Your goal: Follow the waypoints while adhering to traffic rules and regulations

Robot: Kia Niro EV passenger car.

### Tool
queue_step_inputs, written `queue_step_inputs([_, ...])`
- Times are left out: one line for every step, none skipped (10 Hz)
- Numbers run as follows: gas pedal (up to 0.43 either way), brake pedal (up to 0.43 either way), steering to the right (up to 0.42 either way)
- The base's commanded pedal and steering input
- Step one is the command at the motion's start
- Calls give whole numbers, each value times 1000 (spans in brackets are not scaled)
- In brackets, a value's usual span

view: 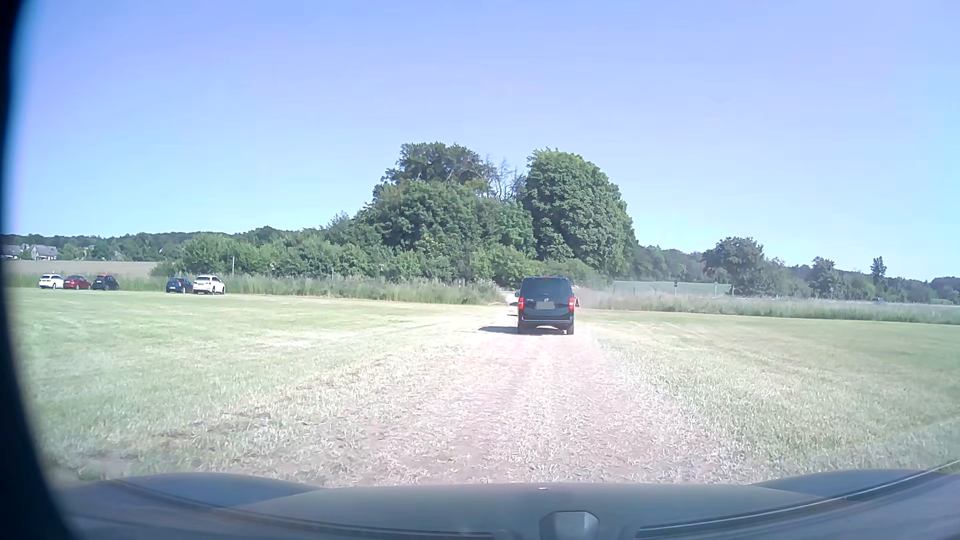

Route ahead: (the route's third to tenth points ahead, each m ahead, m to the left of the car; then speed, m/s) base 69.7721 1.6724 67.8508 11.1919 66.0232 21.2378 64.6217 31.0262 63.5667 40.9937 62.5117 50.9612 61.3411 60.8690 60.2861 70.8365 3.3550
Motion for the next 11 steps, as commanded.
queue_step_inputs([47, 6, 47])
queue_step_inputs([47, 6, 46])
queue_step_inputs([47, 6, 41])
queue_step_inputs([47, 6, 37])
queue_step_inputs([47, 6, 31])
queue_step_inputs([47, 6, 24])
queue_step_inputs([47, 6, 20])
queue_step_inputs([47, 6, 16])
queue_step_inputs([47, 6, 12])
queue_step_inputs([47, 6, 12])
queue_step_inputs([47, 6, 12])
